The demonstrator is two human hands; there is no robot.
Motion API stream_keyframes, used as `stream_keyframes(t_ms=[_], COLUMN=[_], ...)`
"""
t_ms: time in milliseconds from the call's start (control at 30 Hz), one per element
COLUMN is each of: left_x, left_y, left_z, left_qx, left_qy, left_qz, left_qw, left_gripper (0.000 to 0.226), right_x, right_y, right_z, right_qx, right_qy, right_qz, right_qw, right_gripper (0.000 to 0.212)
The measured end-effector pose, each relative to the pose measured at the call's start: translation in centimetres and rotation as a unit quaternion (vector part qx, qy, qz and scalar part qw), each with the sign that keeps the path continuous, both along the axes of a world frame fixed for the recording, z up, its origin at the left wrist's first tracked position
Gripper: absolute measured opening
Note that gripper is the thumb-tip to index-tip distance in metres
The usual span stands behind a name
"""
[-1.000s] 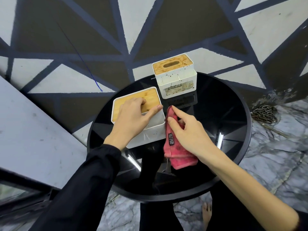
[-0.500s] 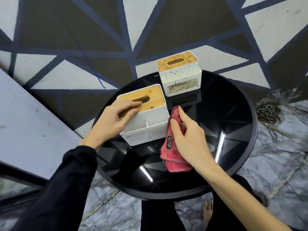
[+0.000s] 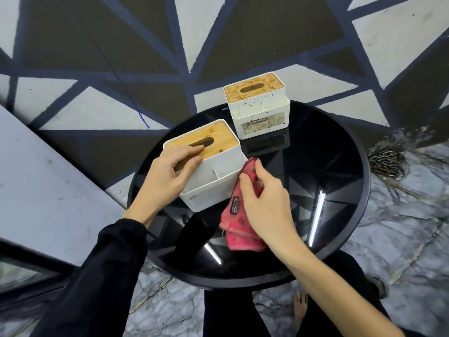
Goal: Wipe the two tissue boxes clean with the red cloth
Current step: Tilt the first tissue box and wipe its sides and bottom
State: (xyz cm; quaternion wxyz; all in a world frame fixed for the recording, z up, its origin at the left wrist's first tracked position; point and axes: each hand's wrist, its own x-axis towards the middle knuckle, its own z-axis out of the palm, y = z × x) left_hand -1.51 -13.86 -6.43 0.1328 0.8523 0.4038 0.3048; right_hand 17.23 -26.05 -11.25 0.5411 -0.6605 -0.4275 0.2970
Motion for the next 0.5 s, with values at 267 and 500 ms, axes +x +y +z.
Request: stream_keyframes(t_ms=[267, 500], left_x=[1.5, 2.6], left_y=[-0.9, -2.2], left_z=[-0.3, -0.3], left_qx=[0.045, 0.053], left_qy=[0.003, -0.004], left_qz=[0.054, 0.084], left_qw=[0.998, 0.995], left_gripper=[0.031, 0.032], right_x=[-1.2, -1.8], right_y=[0.3, -1.2], right_z=[-0.5, 0.3], right_qx=[-0.007, 0.004], right_qy=[0.026, 0.035], right_qz=[0.01, 0.045], right_qw=[1.0, 0.998], right_gripper=[0.061, 0.046])
